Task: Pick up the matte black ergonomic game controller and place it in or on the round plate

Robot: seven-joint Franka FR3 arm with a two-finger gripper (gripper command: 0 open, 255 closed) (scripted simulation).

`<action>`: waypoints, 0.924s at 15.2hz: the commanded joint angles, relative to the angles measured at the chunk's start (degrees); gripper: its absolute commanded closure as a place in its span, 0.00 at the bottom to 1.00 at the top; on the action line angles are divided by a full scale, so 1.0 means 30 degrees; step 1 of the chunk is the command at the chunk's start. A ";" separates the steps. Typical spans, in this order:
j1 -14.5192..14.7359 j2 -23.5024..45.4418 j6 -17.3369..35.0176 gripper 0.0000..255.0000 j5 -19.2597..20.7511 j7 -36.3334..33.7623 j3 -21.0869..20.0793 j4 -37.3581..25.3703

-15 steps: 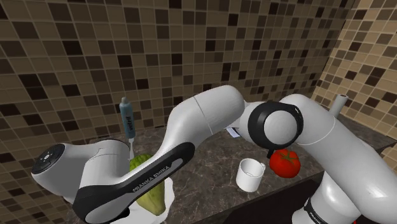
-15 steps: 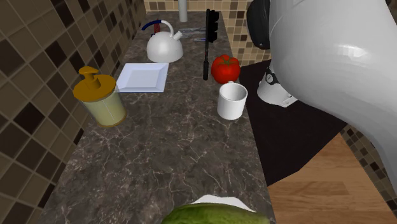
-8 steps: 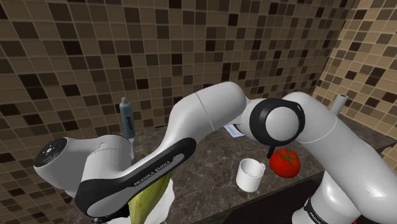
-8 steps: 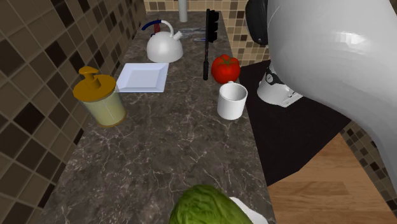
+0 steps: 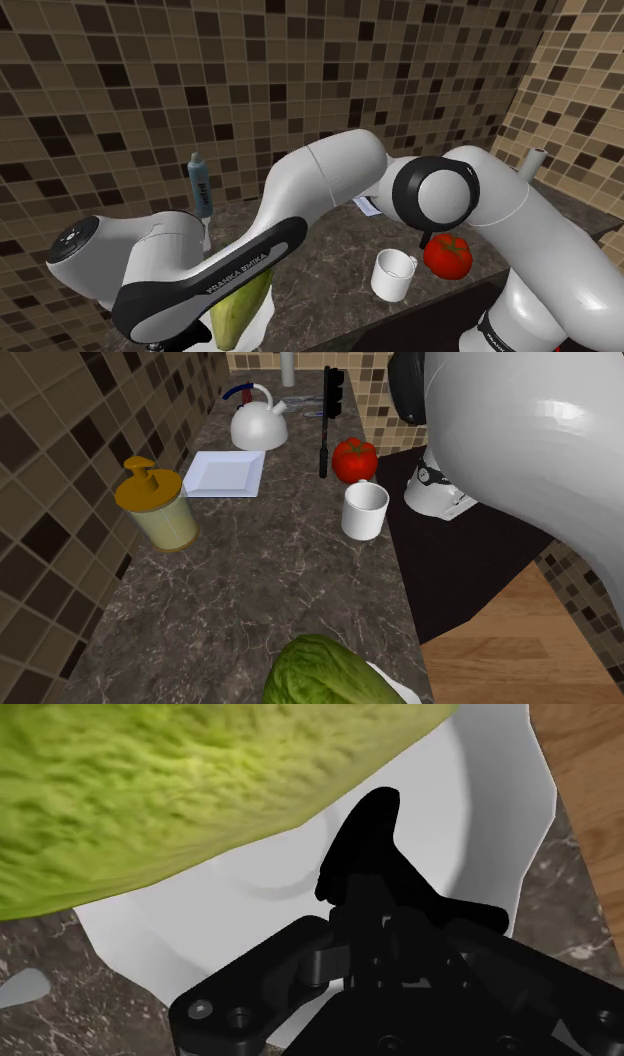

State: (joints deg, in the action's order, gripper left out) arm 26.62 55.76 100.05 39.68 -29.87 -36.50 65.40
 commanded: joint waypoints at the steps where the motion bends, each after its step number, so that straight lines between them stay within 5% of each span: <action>1: -0.0003 0.0000 0.0001 0.00 0.0001 0.0000 0.0002 -0.0001; 3: -0.6331 -0.4066 0.8695 0.00 -0.0213 0.3536 -0.3064 0.9854; 4: -0.6839 -0.4122 0.9139 0.00 -0.0095 0.3792 -0.3416 1.0303; 14: -0.5923 -0.3012 1.0251 0.00 0.0454 0.3532 -0.2167 1.0039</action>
State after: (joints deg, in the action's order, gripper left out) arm 8.65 46.27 134.95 41.65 -19.81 -43.59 96.08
